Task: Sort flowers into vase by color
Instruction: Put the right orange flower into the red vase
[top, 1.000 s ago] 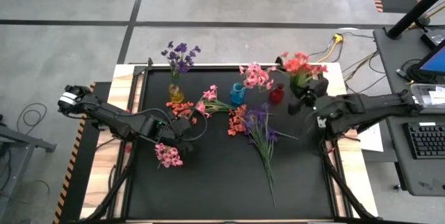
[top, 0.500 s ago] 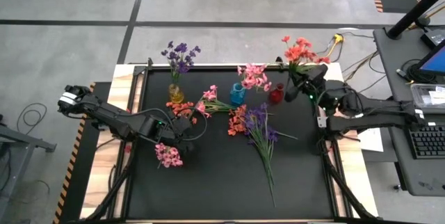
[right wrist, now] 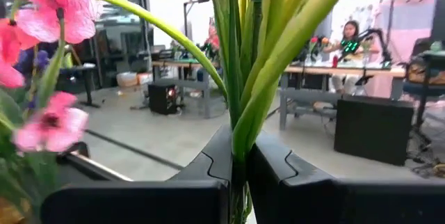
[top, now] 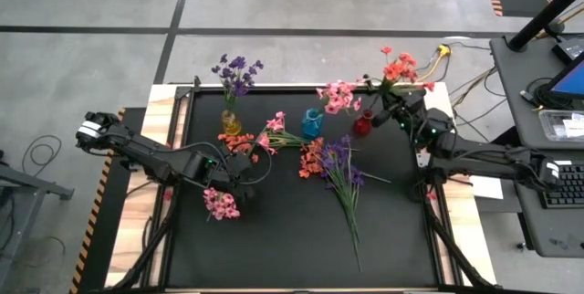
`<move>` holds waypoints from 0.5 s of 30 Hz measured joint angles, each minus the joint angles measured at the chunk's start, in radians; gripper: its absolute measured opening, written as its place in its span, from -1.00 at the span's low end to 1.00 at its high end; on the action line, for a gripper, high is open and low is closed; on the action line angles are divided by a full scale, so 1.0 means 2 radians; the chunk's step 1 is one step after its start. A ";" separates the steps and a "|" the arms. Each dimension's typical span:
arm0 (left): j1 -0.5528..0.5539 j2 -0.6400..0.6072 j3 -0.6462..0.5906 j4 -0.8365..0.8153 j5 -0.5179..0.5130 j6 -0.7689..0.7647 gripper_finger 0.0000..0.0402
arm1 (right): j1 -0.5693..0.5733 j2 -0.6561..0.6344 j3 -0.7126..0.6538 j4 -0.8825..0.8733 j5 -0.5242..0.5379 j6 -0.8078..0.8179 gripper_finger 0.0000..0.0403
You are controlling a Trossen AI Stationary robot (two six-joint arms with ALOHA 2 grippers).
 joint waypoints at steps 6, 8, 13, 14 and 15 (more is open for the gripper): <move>0.000 0.000 0.000 0.003 0.000 0.000 -0.15 | -0.002 0.000 -0.043 0.066 0.000 -0.006 -0.91; 0.000 0.000 0.000 0.006 0.000 0.000 -0.15 | -0.002 0.001 -0.047 0.065 0.000 -0.005 -0.91; 0.000 0.000 0.000 0.010 -0.004 0.000 -0.15 | -0.003 0.006 -0.057 0.065 0.000 0.002 -0.91; 0.000 0.000 0.000 0.010 -0.004 0.000 -0.15 | -0.002 0.007 -0.059 0.065 0.000 0.002 -0.90; 0.000 0.000 0.000 0.010 -0.004 0.000 -0.15 | -0.002 0.007 -0.060 0.065 0.001 0.005 -0.89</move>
